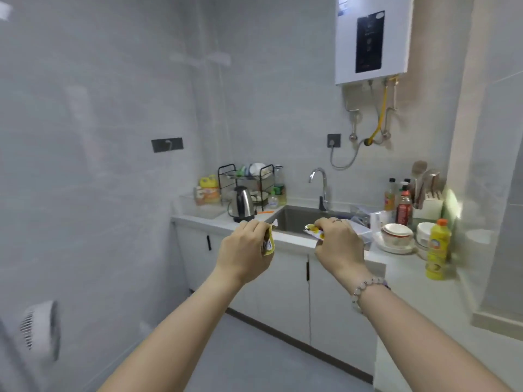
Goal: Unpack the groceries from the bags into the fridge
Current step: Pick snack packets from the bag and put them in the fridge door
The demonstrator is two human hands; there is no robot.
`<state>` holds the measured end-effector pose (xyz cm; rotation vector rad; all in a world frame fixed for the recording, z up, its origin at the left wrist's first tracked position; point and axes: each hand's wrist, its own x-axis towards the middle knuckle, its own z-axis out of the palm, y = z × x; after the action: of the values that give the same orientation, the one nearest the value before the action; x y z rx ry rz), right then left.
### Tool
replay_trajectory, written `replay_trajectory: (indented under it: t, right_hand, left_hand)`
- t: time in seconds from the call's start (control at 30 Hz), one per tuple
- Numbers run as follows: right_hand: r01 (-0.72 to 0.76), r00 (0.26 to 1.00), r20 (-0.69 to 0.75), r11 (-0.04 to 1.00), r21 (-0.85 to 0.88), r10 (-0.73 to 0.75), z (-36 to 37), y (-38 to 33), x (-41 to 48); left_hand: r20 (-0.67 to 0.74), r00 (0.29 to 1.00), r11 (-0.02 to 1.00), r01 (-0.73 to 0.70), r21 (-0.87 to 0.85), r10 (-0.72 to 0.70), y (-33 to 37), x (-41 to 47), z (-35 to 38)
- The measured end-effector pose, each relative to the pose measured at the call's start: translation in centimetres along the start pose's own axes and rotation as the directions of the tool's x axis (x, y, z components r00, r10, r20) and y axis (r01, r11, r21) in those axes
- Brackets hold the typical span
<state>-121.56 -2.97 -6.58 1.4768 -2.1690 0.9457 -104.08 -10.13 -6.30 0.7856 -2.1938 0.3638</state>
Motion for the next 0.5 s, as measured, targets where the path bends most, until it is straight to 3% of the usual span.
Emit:
replay_trajectory:
  t: [0.17,0.3,0.5]
  right_hand:
    - [0.22,0.975,-0.023,0.957,0.187,-0.219,1.9,-12.8,-1.2]
    - [0.321,0.945,-0.075,0.866,0.384,-0.317,1.8,-22.8,-3.8]
    - [0.424,0.894,-0.132,0.713,0.559,-0.428,1.1,-35.7,-7.8]
  left_hand:
    - [-0.082,0.984,0.95,0.176,0.259,-0.16,-7.3,-5.3,-8.9]
    - [-0.227,0.942,0.885,0.316,0.343,-0.248,-12.6,-10.1,-15.4]
    - [-0.278,0.904,0.8,0.42,0.429,-0.325,-18.0,-17.3,-24.8]
